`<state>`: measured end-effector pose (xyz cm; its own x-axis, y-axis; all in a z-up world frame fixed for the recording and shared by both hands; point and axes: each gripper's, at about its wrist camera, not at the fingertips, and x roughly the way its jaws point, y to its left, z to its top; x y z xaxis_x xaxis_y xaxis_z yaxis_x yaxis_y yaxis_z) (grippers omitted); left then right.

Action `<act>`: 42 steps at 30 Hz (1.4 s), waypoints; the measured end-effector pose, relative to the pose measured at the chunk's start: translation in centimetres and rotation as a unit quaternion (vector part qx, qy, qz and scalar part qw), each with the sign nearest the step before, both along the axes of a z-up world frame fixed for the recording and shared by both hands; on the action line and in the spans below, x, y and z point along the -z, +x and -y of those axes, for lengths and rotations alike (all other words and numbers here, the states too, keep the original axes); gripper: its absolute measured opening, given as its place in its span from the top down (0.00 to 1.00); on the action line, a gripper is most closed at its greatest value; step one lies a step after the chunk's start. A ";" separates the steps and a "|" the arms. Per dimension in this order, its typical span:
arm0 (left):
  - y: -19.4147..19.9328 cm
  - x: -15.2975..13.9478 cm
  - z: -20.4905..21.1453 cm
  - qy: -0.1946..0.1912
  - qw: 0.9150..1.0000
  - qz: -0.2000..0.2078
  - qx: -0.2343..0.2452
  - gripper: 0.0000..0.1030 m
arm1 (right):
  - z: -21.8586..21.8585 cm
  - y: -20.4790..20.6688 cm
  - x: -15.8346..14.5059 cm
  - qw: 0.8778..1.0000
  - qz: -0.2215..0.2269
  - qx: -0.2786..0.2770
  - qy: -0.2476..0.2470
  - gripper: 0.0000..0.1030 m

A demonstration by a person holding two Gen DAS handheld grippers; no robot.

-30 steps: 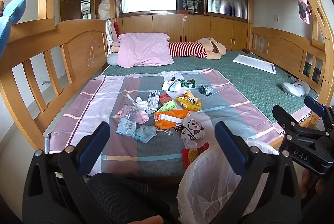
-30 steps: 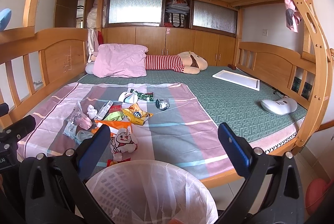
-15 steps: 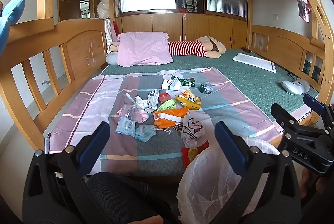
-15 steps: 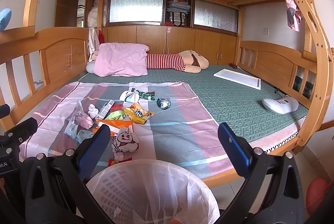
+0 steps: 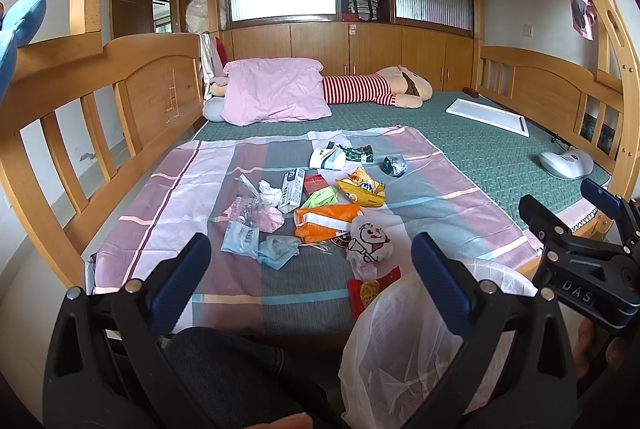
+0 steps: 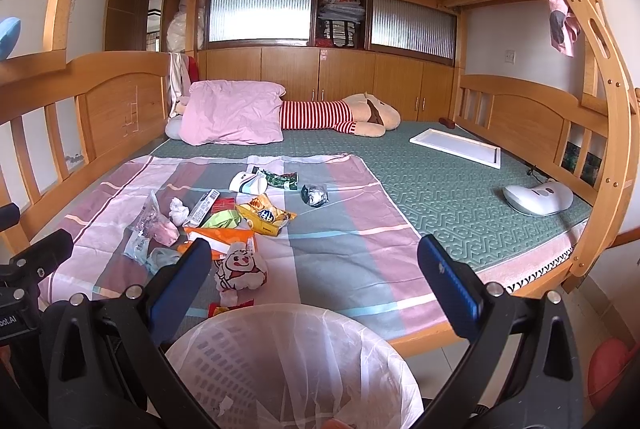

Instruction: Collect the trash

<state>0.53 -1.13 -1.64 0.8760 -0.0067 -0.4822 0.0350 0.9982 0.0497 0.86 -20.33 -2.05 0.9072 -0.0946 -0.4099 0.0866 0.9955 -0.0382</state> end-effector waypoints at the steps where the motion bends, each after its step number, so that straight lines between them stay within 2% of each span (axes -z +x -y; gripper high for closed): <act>1: 0.0 0.0 0.0 0.000 1.000 0.000 0.000 0.03 | 0.0 0.0 0.0 1.000 -0.001 0.001 0.001 0.03; 42: 0.4 1.1 -0.5 -0.002 1.000 -0.019 -0.005 0.03 | 1.3 0.6 1.0 0.999 -0.026 0.005 0.036 0.03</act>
<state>0.95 -0.66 -2.71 0.8572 0.0003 -0.5149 0.0260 0.9987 0.0439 1.49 -21.68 -3.03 0.8840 -0.0726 -0.4618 0.0971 0.9948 0.0295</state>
